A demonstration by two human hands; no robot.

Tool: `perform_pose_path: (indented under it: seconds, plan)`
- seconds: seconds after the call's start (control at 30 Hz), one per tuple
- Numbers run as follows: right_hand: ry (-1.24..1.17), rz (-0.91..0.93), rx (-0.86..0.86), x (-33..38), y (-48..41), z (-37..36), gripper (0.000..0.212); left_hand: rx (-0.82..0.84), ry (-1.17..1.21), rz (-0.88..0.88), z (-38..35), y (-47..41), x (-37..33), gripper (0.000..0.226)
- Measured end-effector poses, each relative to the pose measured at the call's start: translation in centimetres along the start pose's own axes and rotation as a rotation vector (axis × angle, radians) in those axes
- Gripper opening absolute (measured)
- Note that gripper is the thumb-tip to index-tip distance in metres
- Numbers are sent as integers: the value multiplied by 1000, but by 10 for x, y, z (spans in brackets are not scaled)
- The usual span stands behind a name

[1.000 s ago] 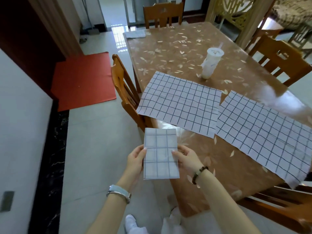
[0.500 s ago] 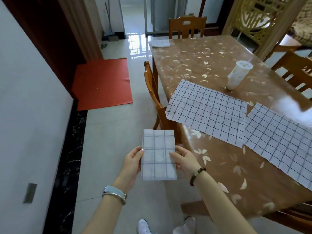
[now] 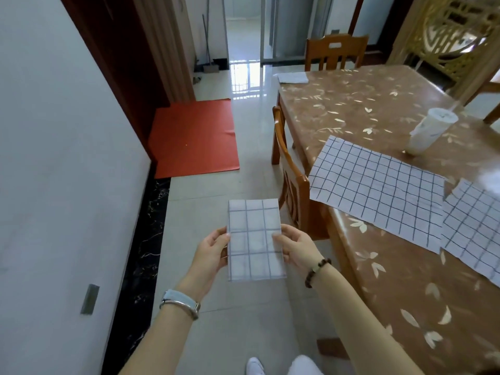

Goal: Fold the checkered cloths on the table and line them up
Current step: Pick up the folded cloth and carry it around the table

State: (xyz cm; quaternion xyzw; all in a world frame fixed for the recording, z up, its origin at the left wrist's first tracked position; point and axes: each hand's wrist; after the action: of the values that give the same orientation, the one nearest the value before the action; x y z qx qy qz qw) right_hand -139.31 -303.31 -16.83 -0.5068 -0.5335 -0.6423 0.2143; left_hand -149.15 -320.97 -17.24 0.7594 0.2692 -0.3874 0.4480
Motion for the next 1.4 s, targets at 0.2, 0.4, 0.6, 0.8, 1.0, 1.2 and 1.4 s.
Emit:
perform_pose_path:
  seconds: [0.2,0.4,0.6,0.8,1.0,1.2,1.4]
  plan:
    - [-13,-14,64,19,-17,-25,24,-27,28,-42,24,-5,-21,23]
    - [-23,-10,109,41,-42,-49,20,-86,91,-69,40,-20,-40,20]
    - [6,-9,159,64,-78,-64,17,-136,121,-94,51,-50,-62,25]
    - [21,-28,200,97,-124,-70,18,-154,118,-122,51,-96,-93,21]
    - [27,-21,217,129,-172,-71,13,-173,126,-139,45,-143,-118,20]
    - [25,-26,231,153,-212,-73,14,-204,155,-133,43,-181,-138,20]
    - [2,-41,227,164,-245,-78,14,-202,151,-125,48,-211,-156,23]
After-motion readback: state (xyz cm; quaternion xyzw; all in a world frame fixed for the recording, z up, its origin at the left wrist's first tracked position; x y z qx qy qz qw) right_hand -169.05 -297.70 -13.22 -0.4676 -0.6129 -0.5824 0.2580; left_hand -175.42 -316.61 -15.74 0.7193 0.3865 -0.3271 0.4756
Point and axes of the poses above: each hand's wrist, its own y-axis away from the middle knuckle, its own z-axis out of the back of the hand, x = y × z, and after that the axes turned 8 degrees about y, right-handed
